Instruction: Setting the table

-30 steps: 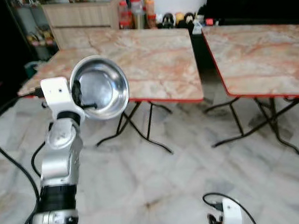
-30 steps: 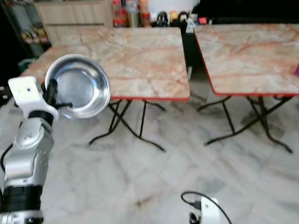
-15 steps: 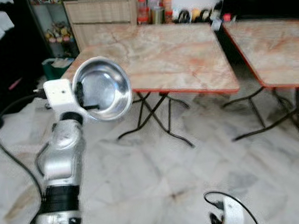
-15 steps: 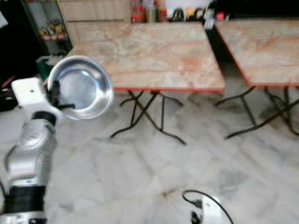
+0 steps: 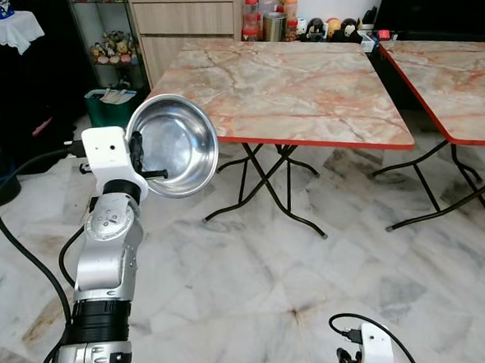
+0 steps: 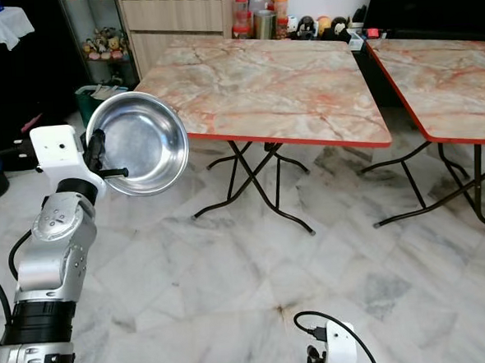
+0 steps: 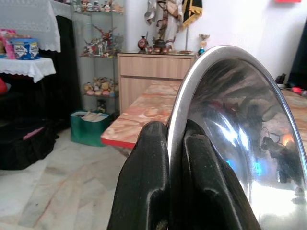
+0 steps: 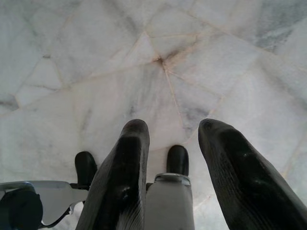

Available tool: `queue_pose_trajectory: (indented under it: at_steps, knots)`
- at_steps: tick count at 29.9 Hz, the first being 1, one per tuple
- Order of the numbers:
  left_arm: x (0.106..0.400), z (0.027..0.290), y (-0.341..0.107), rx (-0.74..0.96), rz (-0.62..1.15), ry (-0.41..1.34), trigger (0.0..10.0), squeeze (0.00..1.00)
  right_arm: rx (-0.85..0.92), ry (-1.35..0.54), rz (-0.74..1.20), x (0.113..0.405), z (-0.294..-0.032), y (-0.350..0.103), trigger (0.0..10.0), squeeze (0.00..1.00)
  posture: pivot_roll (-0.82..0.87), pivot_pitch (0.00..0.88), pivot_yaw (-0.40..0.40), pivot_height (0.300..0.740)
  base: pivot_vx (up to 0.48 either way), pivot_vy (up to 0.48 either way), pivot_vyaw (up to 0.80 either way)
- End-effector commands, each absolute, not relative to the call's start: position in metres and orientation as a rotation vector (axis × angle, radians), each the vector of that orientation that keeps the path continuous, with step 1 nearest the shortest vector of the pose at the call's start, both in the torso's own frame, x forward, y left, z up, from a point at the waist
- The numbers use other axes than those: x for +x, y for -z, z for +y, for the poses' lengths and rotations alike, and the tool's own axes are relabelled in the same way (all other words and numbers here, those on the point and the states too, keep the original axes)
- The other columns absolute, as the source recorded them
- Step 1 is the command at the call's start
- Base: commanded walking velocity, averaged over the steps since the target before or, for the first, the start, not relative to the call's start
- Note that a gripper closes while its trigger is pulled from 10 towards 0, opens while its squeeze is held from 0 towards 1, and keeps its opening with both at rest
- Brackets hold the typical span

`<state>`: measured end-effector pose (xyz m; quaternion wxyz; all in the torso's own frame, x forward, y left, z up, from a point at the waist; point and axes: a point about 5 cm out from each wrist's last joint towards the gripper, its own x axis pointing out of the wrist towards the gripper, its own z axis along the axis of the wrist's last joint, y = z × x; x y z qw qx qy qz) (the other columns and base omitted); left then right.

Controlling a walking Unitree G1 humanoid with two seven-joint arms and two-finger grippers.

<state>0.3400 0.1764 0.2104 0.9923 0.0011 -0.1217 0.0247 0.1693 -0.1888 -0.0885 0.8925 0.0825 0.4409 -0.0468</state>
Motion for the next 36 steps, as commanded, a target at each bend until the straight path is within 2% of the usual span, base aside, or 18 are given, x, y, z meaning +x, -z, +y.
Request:
queue_pose_trajectory:
  at_steps: [1, 11, 14, 29, 36]
  knots:
    - [0.3394, 0.1728, -0.2195, 0.011, -0.275, -0.034, 10.0, 0.0, 0.163, 0.105, 0.912, 0.1702, -0.1931, 0.0876, 10.0, 0.0, 0.12, 0.0, -0.032, 0.74, 0.262, 0.0, 0.0]
    - [0.3403, 0.1685, -0.2166, 0.031, -0.258, -0.017, 10.0, 0.0, 0.17, 0.118, 0.926, 0.169, -0.1927, 0.0885, 10.0, 0.0, 0.12, 0.0, -0.029, 0.74, 0.286, 0.0, 0.0]
    - [0.3403, 0.1676, -0.2164, 0.026, -0.256, -0.013, 10.0, 0.0, 0.167, 0.116, 0.929, 0.1691, -0.1927, 0.0886, 10.0, 0.0, 0.12, 0.0, -0.03, 0.74, 0.29, 0.0, -0.8]
    - [0.3402, 0.1655, -0.2151, 0.018, -0.249, -0.008, 10.0, 0.0, 0.158, 0.113, 0.926, 0.1694, -0.1938, 0.0882, 10.0, 0.0, 0.12, 0.0, -0.035, 0.74, 0.289, 0.0, 0.0]
    - [0.3403, 0.1657, -0.2146, 0.017, -0.245, -0.006, 10.0, 0.0, 0.147, 0.104, 0.929, 0.1698, -0.1941, 0.088, 10.0, 0.0, 0.12, 0.0, -0.037, 0.74, 0.295, 0.0, -0.53]
